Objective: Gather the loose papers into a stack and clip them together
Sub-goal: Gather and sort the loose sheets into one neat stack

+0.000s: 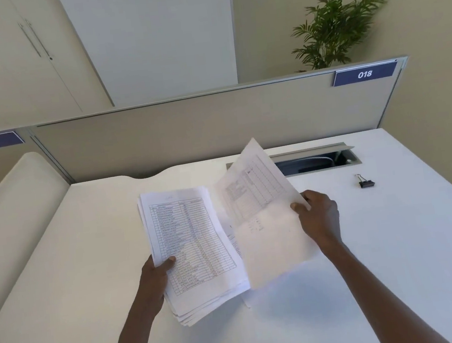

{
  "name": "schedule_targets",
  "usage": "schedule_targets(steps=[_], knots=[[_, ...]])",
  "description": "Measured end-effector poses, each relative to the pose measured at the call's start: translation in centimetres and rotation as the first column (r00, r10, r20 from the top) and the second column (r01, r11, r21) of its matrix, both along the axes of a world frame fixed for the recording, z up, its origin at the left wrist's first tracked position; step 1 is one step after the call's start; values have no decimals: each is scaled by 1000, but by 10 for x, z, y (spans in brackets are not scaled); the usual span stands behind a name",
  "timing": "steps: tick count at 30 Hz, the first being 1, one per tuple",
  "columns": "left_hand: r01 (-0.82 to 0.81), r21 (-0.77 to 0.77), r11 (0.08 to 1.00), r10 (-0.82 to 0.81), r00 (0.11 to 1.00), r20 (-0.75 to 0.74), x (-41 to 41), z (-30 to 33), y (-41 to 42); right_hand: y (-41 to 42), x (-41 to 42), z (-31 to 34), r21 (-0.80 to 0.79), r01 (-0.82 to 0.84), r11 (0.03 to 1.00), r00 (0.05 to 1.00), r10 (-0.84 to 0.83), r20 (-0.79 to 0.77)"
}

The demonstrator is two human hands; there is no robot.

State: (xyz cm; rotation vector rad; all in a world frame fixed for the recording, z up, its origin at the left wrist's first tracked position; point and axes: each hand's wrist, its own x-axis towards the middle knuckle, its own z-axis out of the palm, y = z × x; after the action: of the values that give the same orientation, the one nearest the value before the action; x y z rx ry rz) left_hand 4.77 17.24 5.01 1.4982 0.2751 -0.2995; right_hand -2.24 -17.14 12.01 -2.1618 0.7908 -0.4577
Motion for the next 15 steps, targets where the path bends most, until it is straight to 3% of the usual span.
schedule_targets(steps=[4, 8, 12, 15], knots=[[0, -44, 999, 0, 1000, -6, -10, 4, -18, 0, 0, 18, 212, -56, 976, 995, 38, 90], [18, -128, 992, -20, 1000, -19, -22, 12, -38, 15, 5, 9, 366, -148, 919, 988, 125, 85], [76, -127, 989, -77, 997, -2, -27, 20, -51, 34, 11, -13, 356, -228, 906, 973, 219, 65], [111, -151, 982, -111, 994, 9, -25, 25, -52, 45, 16, -27, 253, -247, 935, 965, 261, -24]])
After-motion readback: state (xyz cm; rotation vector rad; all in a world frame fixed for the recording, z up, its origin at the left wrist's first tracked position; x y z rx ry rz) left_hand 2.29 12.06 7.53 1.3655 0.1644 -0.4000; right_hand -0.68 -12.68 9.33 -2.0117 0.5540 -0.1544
